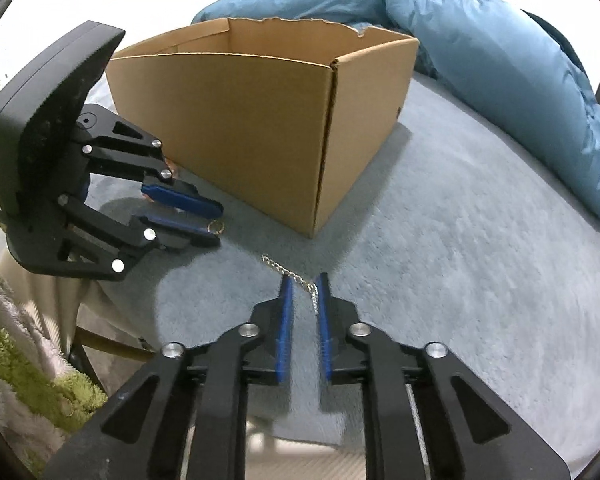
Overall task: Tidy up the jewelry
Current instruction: 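Lift the chain charm and carry it over the box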
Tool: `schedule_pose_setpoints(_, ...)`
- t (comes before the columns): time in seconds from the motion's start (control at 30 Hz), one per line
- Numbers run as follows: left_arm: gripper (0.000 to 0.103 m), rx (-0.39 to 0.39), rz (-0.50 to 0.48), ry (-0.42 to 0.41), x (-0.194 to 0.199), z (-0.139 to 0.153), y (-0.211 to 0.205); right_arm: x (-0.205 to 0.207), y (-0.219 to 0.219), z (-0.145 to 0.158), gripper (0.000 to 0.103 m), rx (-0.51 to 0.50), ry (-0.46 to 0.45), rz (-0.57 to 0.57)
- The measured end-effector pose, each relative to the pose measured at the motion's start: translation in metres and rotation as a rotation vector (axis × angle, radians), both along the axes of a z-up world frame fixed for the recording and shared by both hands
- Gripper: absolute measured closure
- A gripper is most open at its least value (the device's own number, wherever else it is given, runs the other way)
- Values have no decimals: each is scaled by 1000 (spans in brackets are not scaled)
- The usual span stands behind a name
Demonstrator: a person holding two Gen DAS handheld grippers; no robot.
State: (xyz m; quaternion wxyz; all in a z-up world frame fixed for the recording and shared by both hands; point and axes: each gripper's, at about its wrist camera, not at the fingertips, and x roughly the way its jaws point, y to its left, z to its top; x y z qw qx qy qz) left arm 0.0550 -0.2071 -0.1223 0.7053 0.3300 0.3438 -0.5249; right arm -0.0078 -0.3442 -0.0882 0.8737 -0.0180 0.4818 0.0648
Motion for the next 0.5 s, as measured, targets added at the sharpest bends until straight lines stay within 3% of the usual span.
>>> schedule_pose_setpoints(0.2, 85, 13, -4, 18, 5, -4, -3, 7, 4, -11, 86, 3, 13, 20)
schedule_pose_setpoints(0.37, 91, 13, 1, 45, 11, -6, -5, 24, -6, -21, 86, 13, 23, 23)
schedule_pose_setpoints(0.5, 91, 11, -1, 47, 12, -5, -6, 25, -7, -23, 90, 23, 22, 7)
